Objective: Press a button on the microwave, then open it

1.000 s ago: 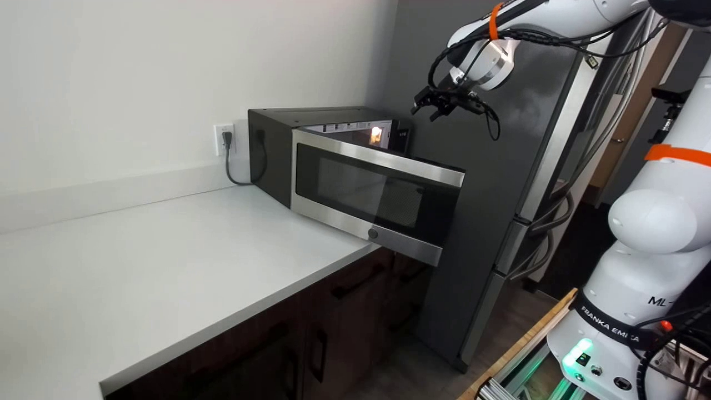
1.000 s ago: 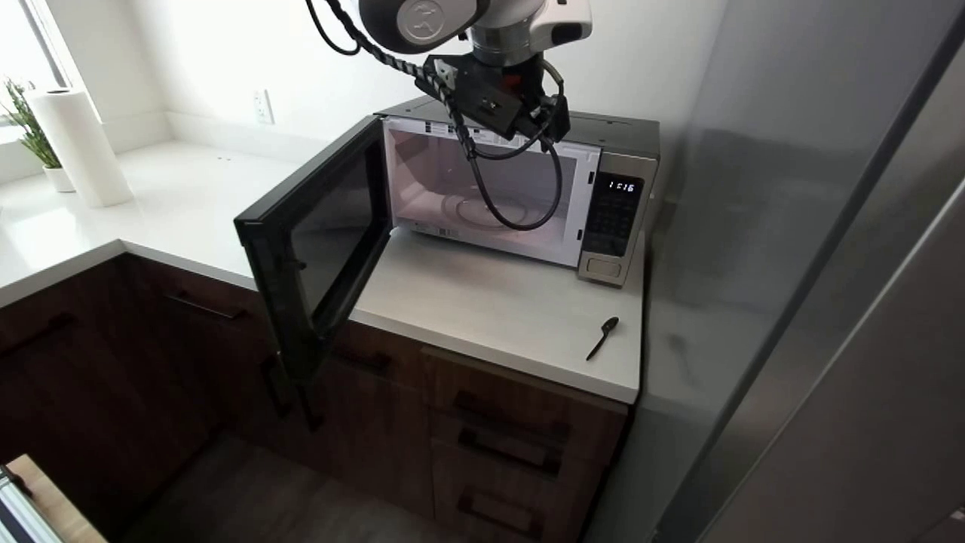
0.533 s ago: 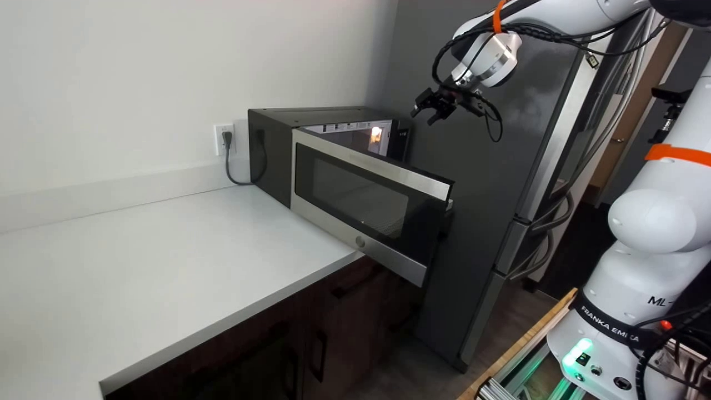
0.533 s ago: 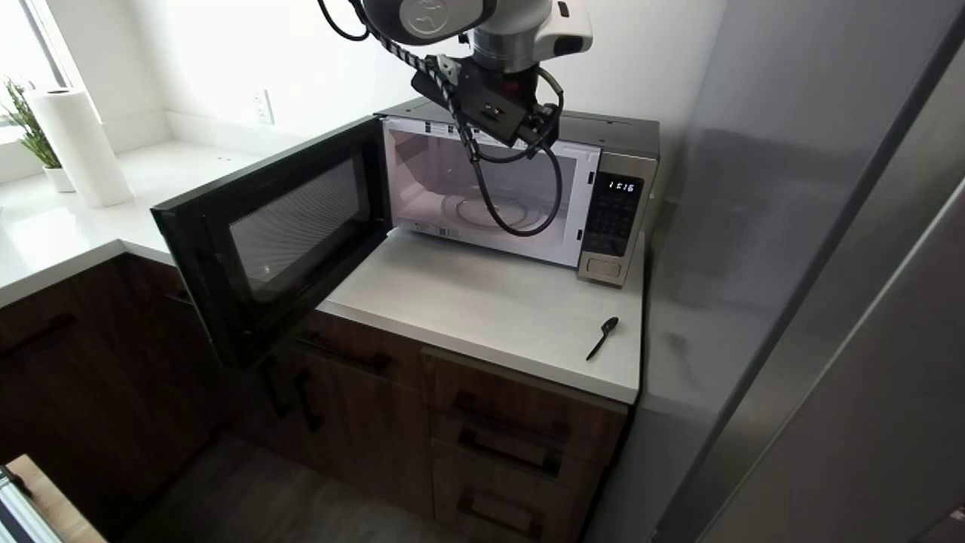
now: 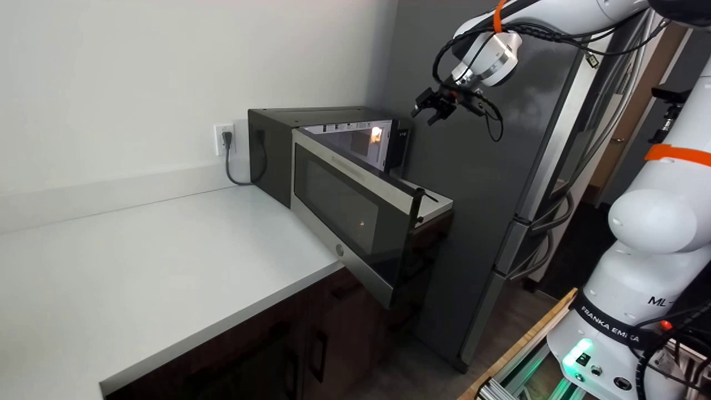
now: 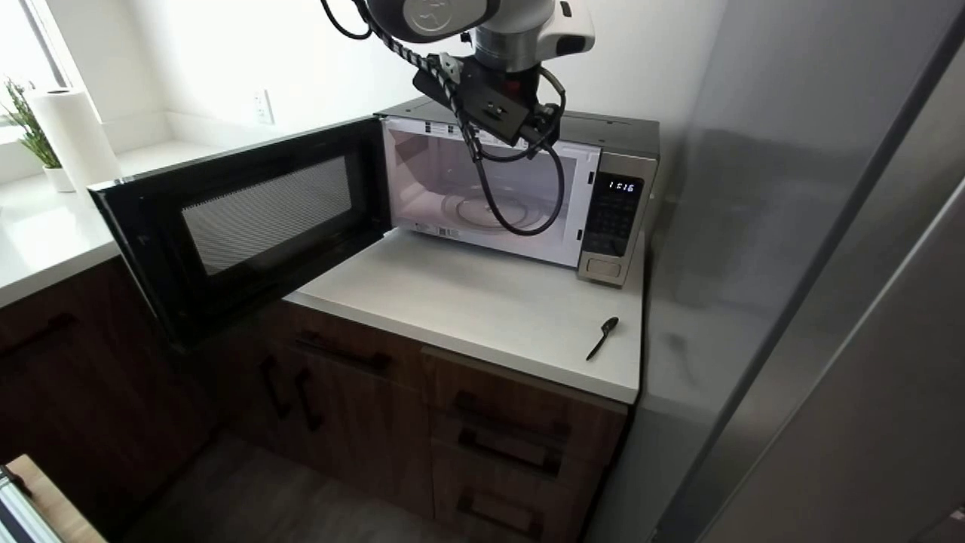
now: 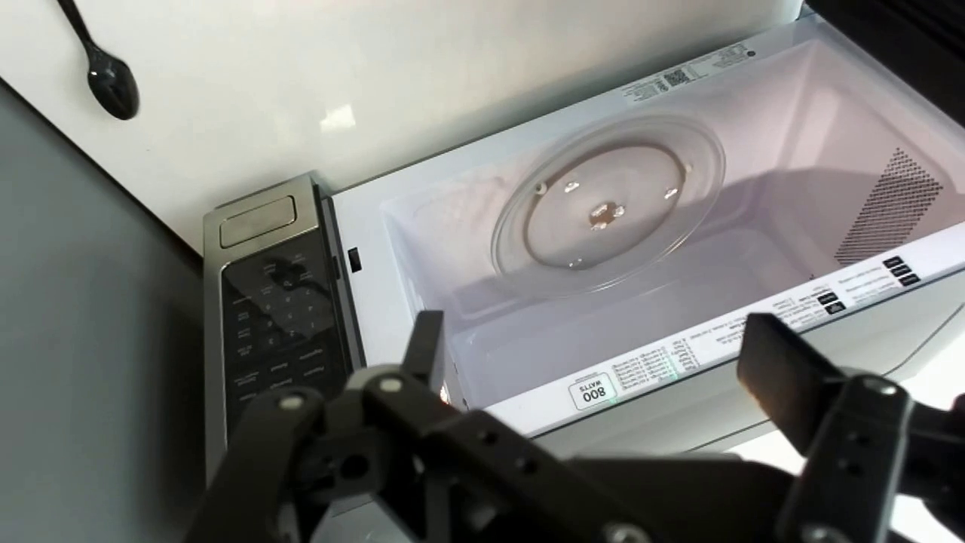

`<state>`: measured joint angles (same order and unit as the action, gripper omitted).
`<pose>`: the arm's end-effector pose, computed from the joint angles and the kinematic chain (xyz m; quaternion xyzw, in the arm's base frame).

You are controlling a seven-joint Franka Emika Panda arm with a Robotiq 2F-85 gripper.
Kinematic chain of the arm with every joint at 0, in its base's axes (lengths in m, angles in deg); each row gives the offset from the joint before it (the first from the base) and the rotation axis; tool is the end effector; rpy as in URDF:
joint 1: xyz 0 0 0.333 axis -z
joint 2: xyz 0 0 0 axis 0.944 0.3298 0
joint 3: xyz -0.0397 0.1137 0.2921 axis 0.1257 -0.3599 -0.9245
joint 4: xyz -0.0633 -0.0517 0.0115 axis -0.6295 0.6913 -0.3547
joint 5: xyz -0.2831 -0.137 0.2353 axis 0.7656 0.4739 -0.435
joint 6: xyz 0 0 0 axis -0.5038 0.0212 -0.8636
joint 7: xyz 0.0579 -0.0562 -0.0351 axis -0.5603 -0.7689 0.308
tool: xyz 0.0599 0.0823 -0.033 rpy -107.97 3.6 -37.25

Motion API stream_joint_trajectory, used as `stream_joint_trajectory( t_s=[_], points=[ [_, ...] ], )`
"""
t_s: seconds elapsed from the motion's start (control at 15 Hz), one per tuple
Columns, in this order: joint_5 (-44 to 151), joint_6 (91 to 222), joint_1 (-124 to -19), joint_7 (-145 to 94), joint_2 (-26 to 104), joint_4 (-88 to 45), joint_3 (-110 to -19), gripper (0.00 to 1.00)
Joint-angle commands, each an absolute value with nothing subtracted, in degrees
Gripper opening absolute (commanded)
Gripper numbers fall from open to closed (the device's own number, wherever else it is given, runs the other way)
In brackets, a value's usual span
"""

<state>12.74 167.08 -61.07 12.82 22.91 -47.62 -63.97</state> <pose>0.5666 -0.1504 0.4749 -0.9455 0.0554 -0.2928 0.1312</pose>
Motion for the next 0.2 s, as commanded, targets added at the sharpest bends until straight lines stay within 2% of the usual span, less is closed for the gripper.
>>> stream_joint_trajectory(
  t_s=[0.0,0.13],
  points=[
    [12.9,167.0,-62.0,12.6,22.9,-47.6,-63.1,1.00],
    [12.9,167.0,-62.0,12.6,22.9,-47.6,-63.1,1.00]
  ],
)
